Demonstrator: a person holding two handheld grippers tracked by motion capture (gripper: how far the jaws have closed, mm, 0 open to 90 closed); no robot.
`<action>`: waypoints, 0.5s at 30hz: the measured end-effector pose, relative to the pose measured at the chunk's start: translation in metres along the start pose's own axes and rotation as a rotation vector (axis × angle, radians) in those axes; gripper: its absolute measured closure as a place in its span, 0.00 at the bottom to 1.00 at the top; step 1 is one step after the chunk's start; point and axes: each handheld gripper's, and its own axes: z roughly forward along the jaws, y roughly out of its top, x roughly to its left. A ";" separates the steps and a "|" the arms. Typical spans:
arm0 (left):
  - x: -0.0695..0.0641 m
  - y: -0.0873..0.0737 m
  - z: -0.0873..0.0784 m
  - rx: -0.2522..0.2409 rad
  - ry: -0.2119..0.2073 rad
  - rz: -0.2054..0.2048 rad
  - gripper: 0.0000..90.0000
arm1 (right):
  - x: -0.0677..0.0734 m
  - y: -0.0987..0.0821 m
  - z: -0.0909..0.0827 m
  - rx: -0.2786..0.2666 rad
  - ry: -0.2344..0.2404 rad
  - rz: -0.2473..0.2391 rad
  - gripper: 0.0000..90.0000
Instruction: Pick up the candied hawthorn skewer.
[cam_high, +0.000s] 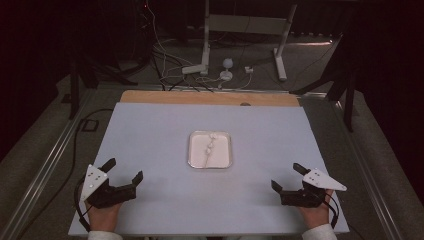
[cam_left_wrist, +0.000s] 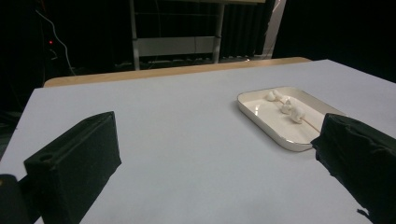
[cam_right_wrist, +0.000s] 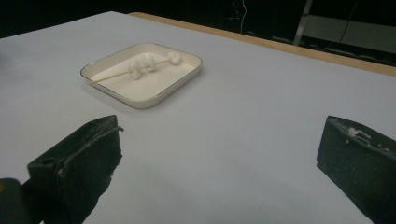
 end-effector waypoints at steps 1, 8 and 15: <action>0.000 0.000 0.000 0.001 0.001 0.001 0.00 | 0.000 0.000 0.000 0.001 0.000 -0.002 0.00; -0.001 -0.001 0.000 0.011 0.005 0.002 0.00 | 0.001 0.000 0.001 -0.004 -0.002 -0.004 0.00; -0.002 0.001 -0.001 0.010 0.009 -0.003 0.00 | 0.000 0.000 0.000 -0.013 -0.003 0.004 0.00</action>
